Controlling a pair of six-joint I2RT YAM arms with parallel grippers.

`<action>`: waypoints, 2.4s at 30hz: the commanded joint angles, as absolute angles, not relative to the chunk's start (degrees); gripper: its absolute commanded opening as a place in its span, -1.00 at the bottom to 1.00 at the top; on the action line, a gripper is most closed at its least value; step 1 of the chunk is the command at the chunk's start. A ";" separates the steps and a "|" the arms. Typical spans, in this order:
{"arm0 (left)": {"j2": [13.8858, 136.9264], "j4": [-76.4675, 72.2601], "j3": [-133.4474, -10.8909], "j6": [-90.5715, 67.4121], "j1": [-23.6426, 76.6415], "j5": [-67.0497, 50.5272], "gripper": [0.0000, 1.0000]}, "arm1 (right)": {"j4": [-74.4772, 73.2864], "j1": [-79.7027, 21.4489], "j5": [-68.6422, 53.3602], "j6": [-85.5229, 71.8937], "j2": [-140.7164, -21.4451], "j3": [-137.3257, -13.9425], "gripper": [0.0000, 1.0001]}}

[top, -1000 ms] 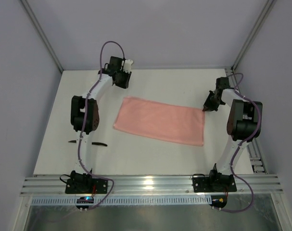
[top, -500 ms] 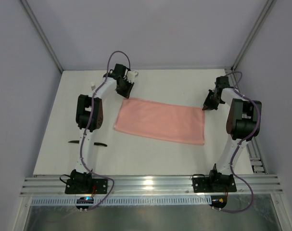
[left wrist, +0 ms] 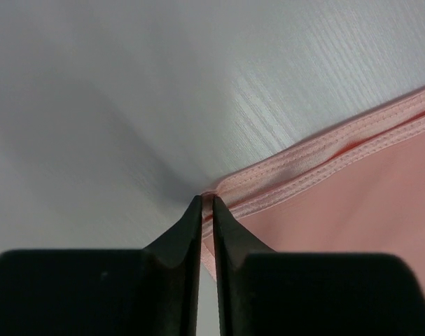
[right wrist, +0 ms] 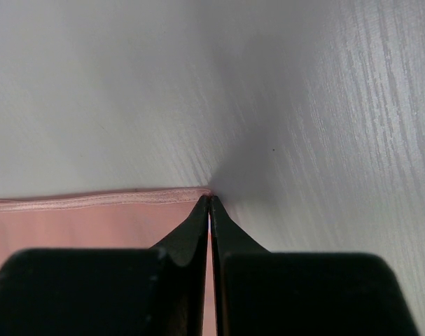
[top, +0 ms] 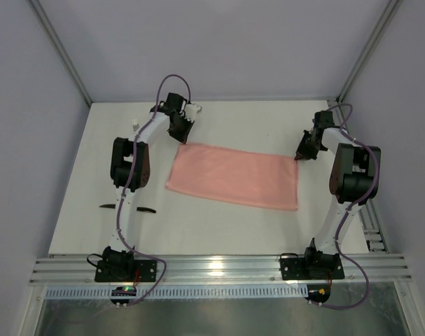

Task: Fold the napkin into a case and place the utensils inside
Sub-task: Smooth out the rectangle-folded napkin at the center of the board.

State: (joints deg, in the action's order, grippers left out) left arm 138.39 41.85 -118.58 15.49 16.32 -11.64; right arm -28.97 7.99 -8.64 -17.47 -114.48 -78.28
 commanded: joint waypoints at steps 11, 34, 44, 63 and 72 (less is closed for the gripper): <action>138.60 42.01 -118.22 12.57 14.50 -9.93 -1.00 | -29.18 7.73 -7.38 -17.05 -108.99 -75.24 -0.93; 134.21 38.41 -112.85 12.39 14.33 -8.00 -1.00 | -32.26 7.73 -6.94 -16.43 -106.35 -72.69 -0.92; 133.33 38.14 -112.24 12.48 14.33 -8.26 -1.00 | -30.68 7.73 -7.38 -17.14 -107.66 -73.30 -0.92; 128.50 34.37 -111.71 11.42 14.33 1.30 -0.18 | -31.37 7.73 -8.44 -16.88 -110.30 -78.30 -0.28; 120.35 36.56 -112.60 10.99 14.33 1.59 0.04 | -37.17 5.63 -2.12 -17.23 -98.74 -80.34 -0.17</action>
State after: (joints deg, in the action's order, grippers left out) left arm 128.33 36.99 -111.57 11.94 14.59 1.08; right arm -34.41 7.38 -5.82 -17.15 -107.70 -79.37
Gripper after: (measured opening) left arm 0.519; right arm 0.415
